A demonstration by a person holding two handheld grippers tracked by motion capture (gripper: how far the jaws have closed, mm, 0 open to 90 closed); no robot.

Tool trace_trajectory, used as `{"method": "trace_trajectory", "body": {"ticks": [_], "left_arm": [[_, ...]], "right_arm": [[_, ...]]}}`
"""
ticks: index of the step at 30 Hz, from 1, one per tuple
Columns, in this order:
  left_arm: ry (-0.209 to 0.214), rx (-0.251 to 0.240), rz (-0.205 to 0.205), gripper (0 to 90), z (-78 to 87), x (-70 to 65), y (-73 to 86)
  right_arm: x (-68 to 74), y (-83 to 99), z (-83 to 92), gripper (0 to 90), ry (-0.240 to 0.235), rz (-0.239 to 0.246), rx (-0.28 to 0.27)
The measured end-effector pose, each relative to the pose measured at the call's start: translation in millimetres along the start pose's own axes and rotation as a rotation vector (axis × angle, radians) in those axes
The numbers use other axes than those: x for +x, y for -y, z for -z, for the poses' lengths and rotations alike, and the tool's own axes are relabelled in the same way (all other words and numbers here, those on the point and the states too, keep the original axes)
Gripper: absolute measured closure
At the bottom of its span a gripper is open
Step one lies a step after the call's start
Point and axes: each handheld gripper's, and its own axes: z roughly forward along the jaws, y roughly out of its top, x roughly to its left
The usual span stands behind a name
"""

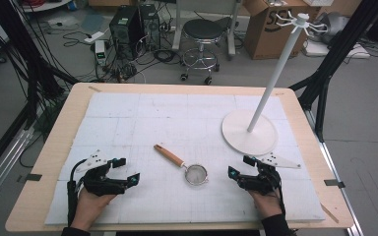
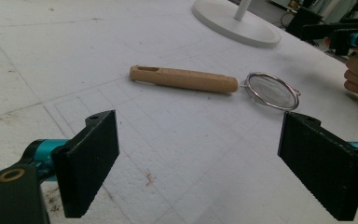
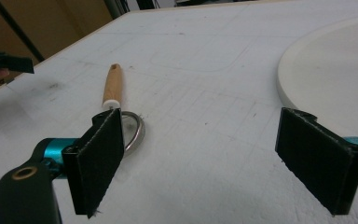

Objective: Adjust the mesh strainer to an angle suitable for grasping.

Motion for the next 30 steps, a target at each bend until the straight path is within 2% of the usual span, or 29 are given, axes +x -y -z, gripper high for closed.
{"method": "trace_trajectory", "body": {"ticks": [26, 27, 29, 30], "left_arm": [[-0.003, -0.005, 0.001, 13.2, 0.6, -0.6, -0.1], [-0.008, -0.014, 0.011, 15.2, 0.4, -1.0, -0.5], [0.024, -0.047, 0.046, 18.2, 0.4, -0.4, -1.4], [0.030, -0.055, 0.053, 23.3, 0.2, -0.2, -1.5]], "right_arm": [[1.0, -0.7, 0.1, 14.9, -0.002, 0.001, -0.004], [1.0, -0.6, -0.1, 14.9, -0.001, 0.001, -0.001], [0.6, -0.7, -0.5, 14.9, 0.002, 0.003, -0.003], [0.7, -0.8, -0.6, 14.9, 0.003, 0.000, -0.001]]}}
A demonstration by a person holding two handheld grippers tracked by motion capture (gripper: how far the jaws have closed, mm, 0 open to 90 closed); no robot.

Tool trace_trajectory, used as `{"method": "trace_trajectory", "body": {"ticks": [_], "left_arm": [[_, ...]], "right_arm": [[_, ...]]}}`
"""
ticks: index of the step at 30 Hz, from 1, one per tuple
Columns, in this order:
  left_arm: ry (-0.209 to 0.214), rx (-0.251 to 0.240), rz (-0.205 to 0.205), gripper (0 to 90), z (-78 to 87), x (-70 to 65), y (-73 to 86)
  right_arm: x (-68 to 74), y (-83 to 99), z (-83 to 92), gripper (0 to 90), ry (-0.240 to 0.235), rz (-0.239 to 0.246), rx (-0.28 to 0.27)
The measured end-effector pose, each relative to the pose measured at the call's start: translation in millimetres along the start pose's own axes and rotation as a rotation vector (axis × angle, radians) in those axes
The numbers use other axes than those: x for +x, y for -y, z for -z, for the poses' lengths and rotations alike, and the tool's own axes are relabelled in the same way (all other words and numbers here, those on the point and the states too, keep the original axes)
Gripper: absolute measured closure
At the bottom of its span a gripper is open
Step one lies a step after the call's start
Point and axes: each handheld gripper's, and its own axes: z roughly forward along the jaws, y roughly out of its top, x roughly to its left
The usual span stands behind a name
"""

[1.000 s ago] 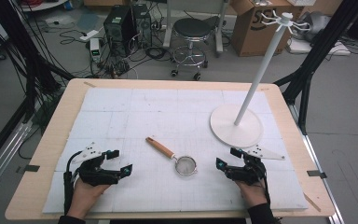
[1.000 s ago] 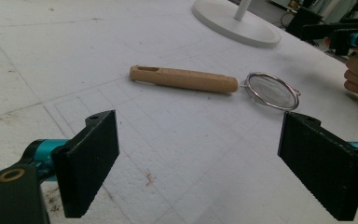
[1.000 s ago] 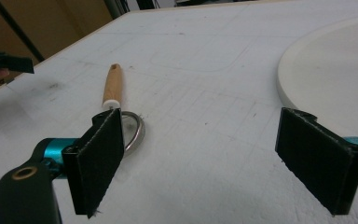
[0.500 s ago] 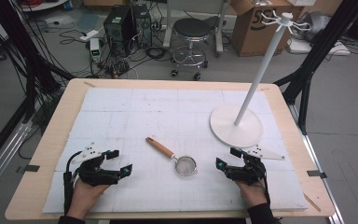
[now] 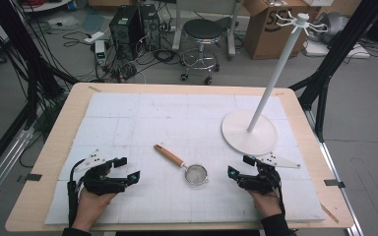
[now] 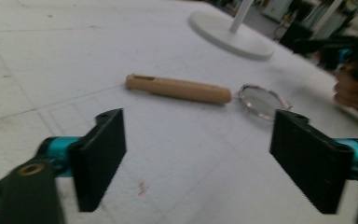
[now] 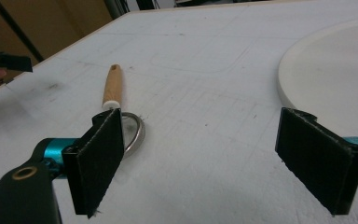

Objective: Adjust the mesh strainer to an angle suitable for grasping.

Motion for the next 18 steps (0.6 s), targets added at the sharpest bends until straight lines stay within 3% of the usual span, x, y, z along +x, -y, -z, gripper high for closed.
{"method": "trace_trajectory", "body": {"ticks": [6, 8, 10, 13, 18], "left_arm": [[-0.021, -0.013, 0.032, 26.6, 2.0, 4.9, -1.0], [-0.010, -0.024, 0.043, 27.1, 3.4, 7.3, -1.9], [-0.020, -0.040, 0.040, 35.9, 3.7, 10.8, -3.2], [-0.051, -0.041, 0.072, 39.7, 3.3, 18.9, -4.8], [-0.039, -0.036, 0.055, 42.6, 5.4, 18.6, -8.5]], "right_arm": [[0.7, -1.0, 1.2, 14.9, -0.003, 0.010, -0.011], [0.7, -0.6, 0.6, 14.9, -0.007, 0.003, -0.004], [0.2, -0.4, -0.1, 14.9, -0.006, 0.008, -0.003], [1.0, -1.0, -0.6, 14.9, -0.012, -0.001, -0.004], [2.8, -1.9, -0.5, 14.9, -0.018, 0.009, -0.009]]}}
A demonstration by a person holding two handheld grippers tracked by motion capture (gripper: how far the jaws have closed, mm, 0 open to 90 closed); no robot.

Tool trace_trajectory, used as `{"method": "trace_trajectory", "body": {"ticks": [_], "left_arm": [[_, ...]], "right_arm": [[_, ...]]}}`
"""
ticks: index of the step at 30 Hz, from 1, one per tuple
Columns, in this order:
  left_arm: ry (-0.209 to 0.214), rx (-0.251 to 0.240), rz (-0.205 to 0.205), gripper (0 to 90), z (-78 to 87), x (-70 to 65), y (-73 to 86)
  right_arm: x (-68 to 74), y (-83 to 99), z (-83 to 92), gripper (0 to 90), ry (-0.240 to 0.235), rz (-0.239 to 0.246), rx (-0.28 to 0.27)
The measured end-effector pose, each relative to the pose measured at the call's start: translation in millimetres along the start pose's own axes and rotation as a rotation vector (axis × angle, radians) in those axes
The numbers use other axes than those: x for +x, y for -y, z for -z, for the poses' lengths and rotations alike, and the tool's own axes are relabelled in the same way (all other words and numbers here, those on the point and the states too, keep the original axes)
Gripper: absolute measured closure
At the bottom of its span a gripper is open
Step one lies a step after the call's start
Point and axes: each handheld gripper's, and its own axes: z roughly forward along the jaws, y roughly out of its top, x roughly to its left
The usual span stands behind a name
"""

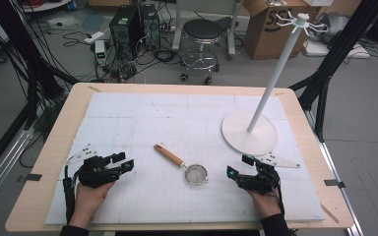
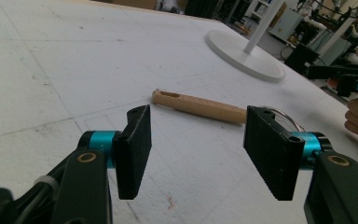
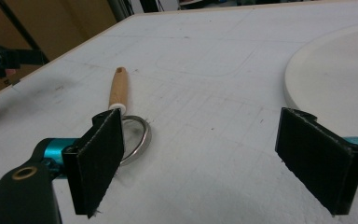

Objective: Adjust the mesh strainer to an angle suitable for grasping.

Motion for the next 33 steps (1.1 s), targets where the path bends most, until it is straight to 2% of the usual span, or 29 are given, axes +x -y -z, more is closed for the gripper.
{"method": "trace_trajectory", "body": {"ticks": [5, 6, 8, 10, 11, 12, 15, 19, 21, 25, 27, 29, 31, 33], "left_arm": [[-0.007, 0.013, -0.007, 47.3, -5.1, -0.9, -6.2], [0.000, 0.017, -0.004, 49.1, -6.7, -0.1, -7.3], [-0.015, 0.033, -0.002, 55.8, -10.7, 1.2, -9.4], [0.002, 0.042, 0.015, 58.3, -14.0, 2.9, -10.7], [0.007, 0.046, 0.014, 64.8, -15.2, 3.2, -11.3], [0.001, 0.045, 0.018, 64.8, -16.5, 2.3, -11.7], [0.016, 0.056, 0.012, 69.3, -19.8, 1.3, -12.7], [0.017, 0.068, 0.003, 74.2, -24.4, 0.3, -13.4], [0.013, 0.060, 0.002, 79.5, -25.6, 0.7, -13.3], [0.013, 0.061, 0.019, 84.4, -29.3, 5.6, -13.9], [0.009, 0.082, 0.011, 84.8, -32.3, 7.0, -16.3], [0.023, 0.078, 0.022, 86.9, -35.5, 8.0, -18.3], [0.016, 0.080, 0.014, 88.8, -38.5, 7.5, -20.0], [0.028, 0.076, 0.018, 89.7, -41.2, 8.2, -20.4]], "right_arm": [[0.3, 0.1, 1.1, 14.9, 0.001, -0.003, -0.005], [0.4, 0.1, 1.4, 14.9, -0.001, -0.008, -0.005], [-0.3, 0.1, 1.7, 14.9, 0.004, -0.007, -0.007], [-0.4, 0.1, 1.7, 14.9, 0.003, -0.008, -0.006], [-1.1, 0.1, 1.3, 14.9, 0.002, -0.007, -0.007], [-1.1, 0.1, 1.3, 14.9, 0.002, -0.007, -0.007], [-1.0, -0.4, 1.8, 14.9, 0.002, -0.010, -0.011], [-0.7, -0.6, 2.6, 14.9, 0.000, -0.018, -0.010], [-0.9, -0.5, 2.5, 14.9, -0.002, -0.017, -0.010], [-0.7, -0.6, 2.4, 14.9, -0.003, -0.015, -0.012], [-0.7, -0.6, 2.3, 14.9, -0.003, -0.015, -0.013], [-0.6, -0.7, 2.2, 14.9, -0.004, -0.015, -0.014], [-0.9, -0.7, 2.1, 14.9, -0.004, -0.014, -0.014], [-1.5, -0.7, 2.0, 14.9, -0.007, -0.014, -0.014]]}}
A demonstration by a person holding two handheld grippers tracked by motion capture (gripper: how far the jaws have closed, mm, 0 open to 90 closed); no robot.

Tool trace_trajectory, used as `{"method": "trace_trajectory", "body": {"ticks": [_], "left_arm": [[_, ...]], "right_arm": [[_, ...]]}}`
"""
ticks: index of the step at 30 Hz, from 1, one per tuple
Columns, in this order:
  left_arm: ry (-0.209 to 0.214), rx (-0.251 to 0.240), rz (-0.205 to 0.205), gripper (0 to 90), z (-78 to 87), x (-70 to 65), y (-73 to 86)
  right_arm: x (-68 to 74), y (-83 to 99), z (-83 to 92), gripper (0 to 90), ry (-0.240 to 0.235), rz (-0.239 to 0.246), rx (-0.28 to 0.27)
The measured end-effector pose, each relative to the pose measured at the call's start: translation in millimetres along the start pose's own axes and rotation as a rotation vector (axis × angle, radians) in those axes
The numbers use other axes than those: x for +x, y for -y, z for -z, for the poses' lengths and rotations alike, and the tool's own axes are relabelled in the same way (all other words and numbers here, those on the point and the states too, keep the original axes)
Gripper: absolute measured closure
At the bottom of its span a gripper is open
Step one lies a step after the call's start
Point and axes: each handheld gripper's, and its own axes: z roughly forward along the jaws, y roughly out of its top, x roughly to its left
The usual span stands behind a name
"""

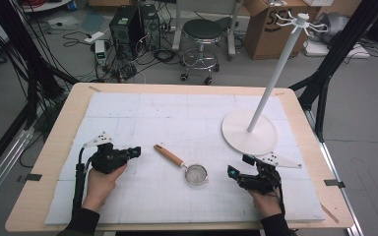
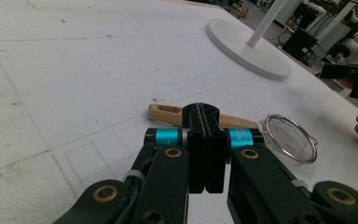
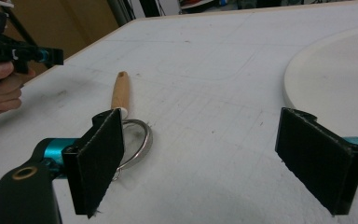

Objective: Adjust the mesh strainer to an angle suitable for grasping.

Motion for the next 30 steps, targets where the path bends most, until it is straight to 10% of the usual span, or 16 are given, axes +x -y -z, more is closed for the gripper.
{"method": "trace_trajectory", "body": {"ticks": [6, 12, 30], "left_arm": [[0.009, 0.035, -0.016, 90.0, -9.1, -2.2, -0.7], [0.069, 0.001, 0.058, 90.0, -12.8, 5.1, -0.5], [0.025, 0.065, 0.085, 90.0, -39.8, 16.6, -7.1]], "right_arm": [[0.2, -0.2, -0.1, 14.9, -0.007, -0.005, -0.001], [0.1, -0.4, 0.2, 14.9, -0.009, -0.006, -0.004], [-0.7, -0.8, 1.0, 14.9, -0.015, -0.017, -0.007]]}}
